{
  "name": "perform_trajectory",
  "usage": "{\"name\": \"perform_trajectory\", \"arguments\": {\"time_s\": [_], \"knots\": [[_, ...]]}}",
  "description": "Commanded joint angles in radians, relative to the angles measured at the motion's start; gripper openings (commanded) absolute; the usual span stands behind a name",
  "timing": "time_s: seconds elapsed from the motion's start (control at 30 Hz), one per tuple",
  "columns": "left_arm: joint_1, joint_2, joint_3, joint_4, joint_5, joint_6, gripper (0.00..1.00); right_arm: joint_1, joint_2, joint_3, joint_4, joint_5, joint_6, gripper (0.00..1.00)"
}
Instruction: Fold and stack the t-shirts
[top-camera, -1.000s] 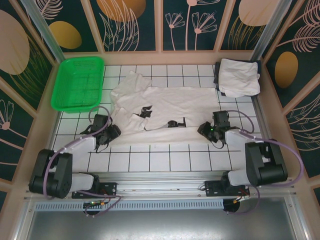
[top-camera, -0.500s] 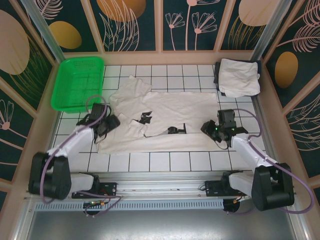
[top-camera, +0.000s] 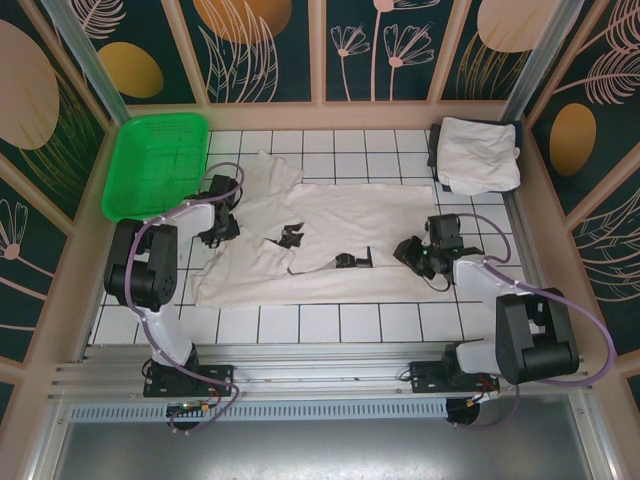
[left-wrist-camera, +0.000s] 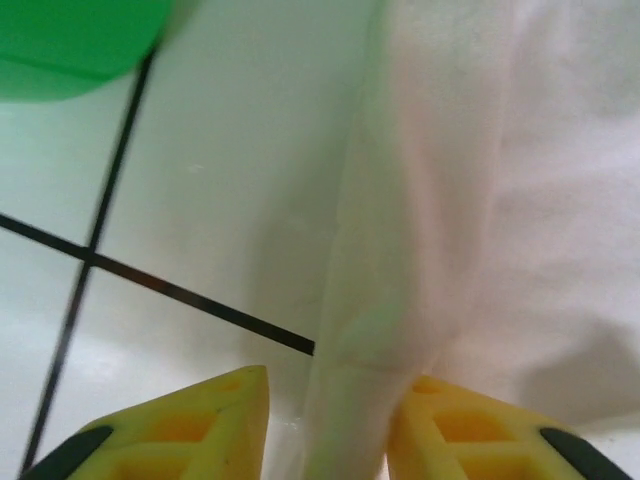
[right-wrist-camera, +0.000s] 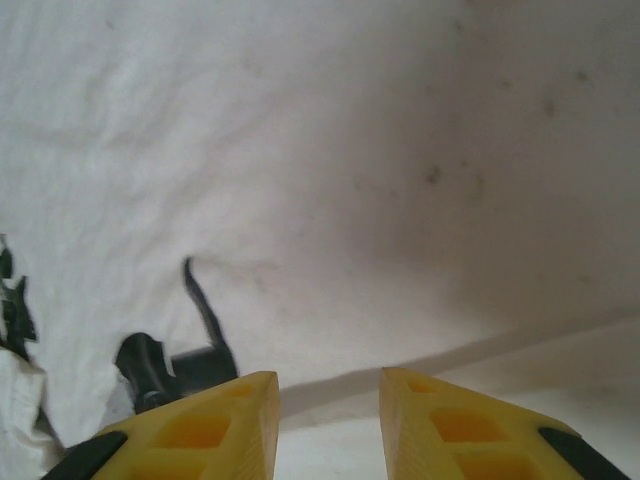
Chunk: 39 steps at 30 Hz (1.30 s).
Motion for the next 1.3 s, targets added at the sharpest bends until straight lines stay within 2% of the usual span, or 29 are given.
{"name": "perform_trajectory", "arguments": {"time_s": [0.0,0.07,0.13,0.2,0.3,0.47,0.53,0.57,0.63,0.7,0.77,0.8,0.97,1.1,1.23,1.27], "knots": [[0.011,0.003,0.058,-0.062,-0.09,0.042,0.32,0.012,0.015,-0.067,0.015,0.0,-0.001,0.32],[0.012,0.011,0.086,-0.069,-0.1,0.063,0.28,0.031,0.02,-0.112,0.051,-0.031,0.017,0.32],[0.015,0.023,0.112,-0.076,-0.115,0.084,0.26,0.039,0.031,-0.139,0.046,-0.01,0.022,0.32],[0.02,0.047,0.139,-0.09,-0.156,0.104,0.2,0.034,0.038,-0.146,0.024,0.031,0.014,0.32],[0.034,0.088,0.167,-0.113,-0.227,0.114,0.18,0.023,0.007,-0.159,0.01,0.039,0.036,0.32],[0.051,0.12,0.193,-0.101,-0.199,0.128,0.05,-0.034,-0.043,-0.159,-0.037,0.042,0.012,0.32],[0.051,0.116,0.191,-0.086,-0.176,0.128,0.03,-0.069,-0.066,-0.159,-0.057,0.039,-0.006,0.32],[0.051,0.114,0.191,-0.083,-0.162,0.126,0.04,-0.088,-0.079,-0.159,-0.063,0.037,-0.015,0.32],[0.051,0.095,0.182,-0.072,-0.128,0.118,0.12,-0.119,-0.095,-0.158,-0.072,0.031,-0.034,0.32],[0.051,0.053,0.157,-0.047,-0.073,0.109,0.27,-0.138,-0.097,-0.151,-0.081,0.031,-0.051,0.32],[0.051,-0.01,0.117,-0.009,-0.014,0.098,0.53,-0.153,-0.085,-0.142,-0.09,0.029,-0.068,0.32],[0.051,-0.034,0.097,0.008,0.03,0.095,0.6,-0.157,-0.081,-0.14,-0.09,0.028,-0.072,0.32],[0.049,-0.183,-0.093,0.148,0.208,0.069,0.64,-0.161,-0.068,-0.135,-0.054,-0.004,-0.067,0.32],[0.05,-0.182,-0.157,0.188,0.216,0.068,0.63,-0.161,-0.05,-0.121,-0.046,-0.01,-0.072,0.32],[0.05,-0.122,-0.156,0.203,0.195,0.085,0.5,-0.164,-0.054,-0.109,-0.056,-0.011,-0.079,0.32],[0.05,-0.102,-0.154,0.212,0.194,0.091,0.39,-0.164,-0.062,-0.107,-0.057,-0.008,-0.082,0.32]]}}
